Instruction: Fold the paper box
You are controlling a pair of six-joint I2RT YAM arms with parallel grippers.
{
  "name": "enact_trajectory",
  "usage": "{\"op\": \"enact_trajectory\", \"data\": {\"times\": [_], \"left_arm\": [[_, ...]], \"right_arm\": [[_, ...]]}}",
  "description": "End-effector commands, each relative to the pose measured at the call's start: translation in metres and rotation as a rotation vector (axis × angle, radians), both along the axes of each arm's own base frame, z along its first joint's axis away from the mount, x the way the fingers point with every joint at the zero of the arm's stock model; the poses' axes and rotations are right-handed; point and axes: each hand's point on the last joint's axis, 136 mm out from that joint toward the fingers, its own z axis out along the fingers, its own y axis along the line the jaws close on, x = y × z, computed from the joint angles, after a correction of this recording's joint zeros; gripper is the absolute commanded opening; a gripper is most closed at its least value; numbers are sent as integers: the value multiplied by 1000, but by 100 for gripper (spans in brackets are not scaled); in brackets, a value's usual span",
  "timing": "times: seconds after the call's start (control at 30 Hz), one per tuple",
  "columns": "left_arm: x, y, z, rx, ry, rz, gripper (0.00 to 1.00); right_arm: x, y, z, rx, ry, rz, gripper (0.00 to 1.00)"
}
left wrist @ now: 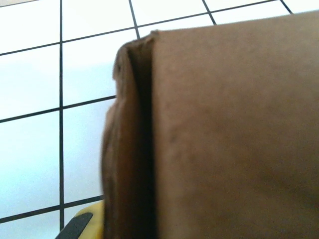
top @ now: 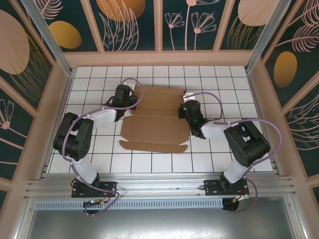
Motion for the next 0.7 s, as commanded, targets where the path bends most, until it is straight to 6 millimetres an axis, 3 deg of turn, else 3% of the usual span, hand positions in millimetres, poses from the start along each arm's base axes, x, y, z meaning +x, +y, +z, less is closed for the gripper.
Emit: {"op": "enact_trajectory", "data": {"times": [0.0, 0.3, 0.53, 0.67], "left_arm": [[3, 12, -9, 63, 20, 113, 0], [0, 23, -19, 52, 21, 267, 0], [-4, 12, -14, -61, -25, 231, 0], [-17, 10, -12, -110, -67, 190, 4]], "right_arm": [[0, -1, 16, 26, -31, -56, 0], [-1, 11, 20, 4, -51, -131, 0], [-3, 6, 19, -22, -74, -151, 0], [-8, -1, 19, -13, -128, -127, 0]]}}
